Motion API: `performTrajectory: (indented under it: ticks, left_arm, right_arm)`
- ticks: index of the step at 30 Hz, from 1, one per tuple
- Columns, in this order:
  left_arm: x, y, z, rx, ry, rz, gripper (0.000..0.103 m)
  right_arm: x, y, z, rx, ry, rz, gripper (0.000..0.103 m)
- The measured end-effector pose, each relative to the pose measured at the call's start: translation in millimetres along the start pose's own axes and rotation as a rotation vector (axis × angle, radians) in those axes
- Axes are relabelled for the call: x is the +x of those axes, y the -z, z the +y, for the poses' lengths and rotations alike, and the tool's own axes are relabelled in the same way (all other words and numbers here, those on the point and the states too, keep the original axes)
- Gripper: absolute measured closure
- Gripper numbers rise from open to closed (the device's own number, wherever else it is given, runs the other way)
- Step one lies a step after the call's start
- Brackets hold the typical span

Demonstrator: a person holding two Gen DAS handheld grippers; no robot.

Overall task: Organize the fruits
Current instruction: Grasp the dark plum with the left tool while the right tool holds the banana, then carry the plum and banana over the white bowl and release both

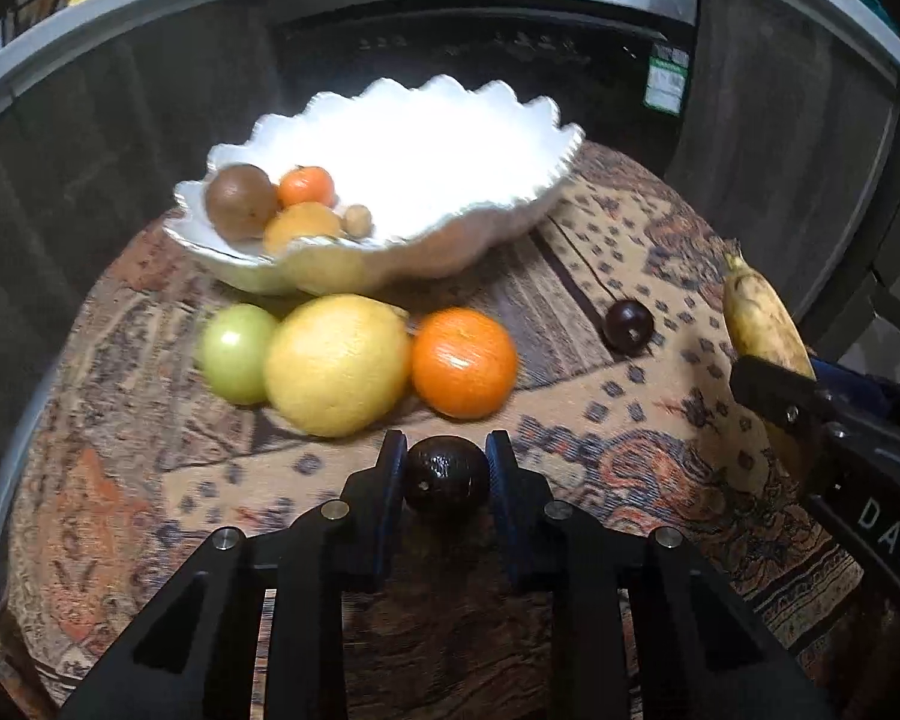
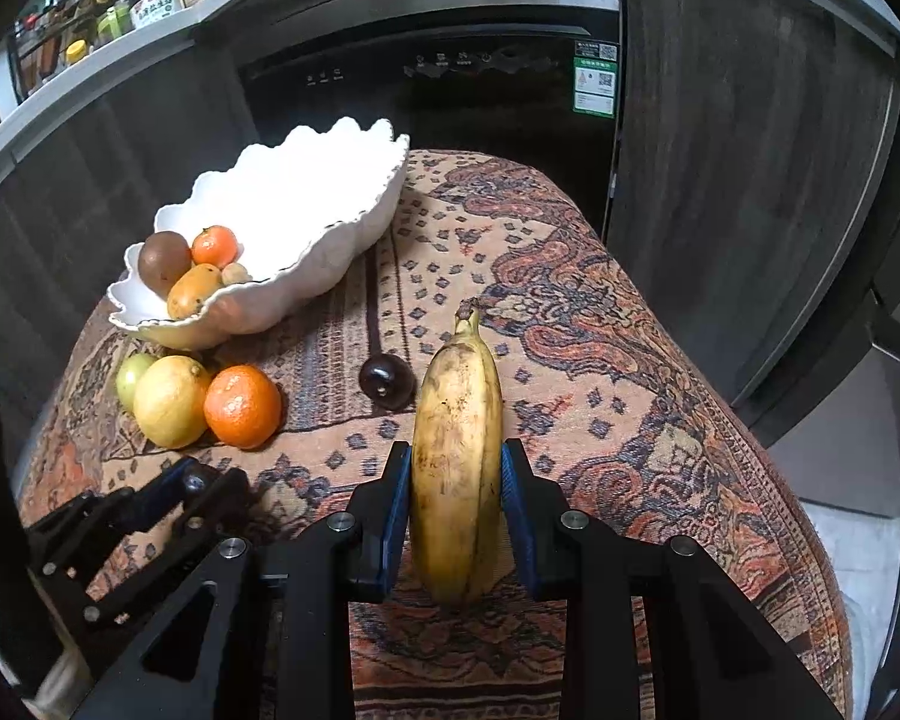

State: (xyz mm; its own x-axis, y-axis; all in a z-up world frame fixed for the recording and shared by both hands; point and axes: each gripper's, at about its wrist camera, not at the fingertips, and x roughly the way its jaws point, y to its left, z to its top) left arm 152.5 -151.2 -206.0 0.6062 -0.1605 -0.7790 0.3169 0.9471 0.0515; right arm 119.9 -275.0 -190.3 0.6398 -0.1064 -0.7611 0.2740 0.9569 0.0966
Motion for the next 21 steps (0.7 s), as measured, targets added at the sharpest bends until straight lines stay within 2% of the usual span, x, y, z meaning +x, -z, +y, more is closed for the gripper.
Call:
performTrajectory:
  ticks: [11,21]
  left_arm:
    - [-33.8,-21.3,39.7,-0.066,-0.024,-0.075,0.076]
    - [-46.3,-61.7,73.7,-0.097,-0.044,-0.127,0.076]
  right_arm:
    - [-13.7,-16.8,24.6,-0.047,-0.045,-0.024,0.073]
    - [-23.6,-56.3,59.4,-0.112,-0.089,-0.085,0.073]
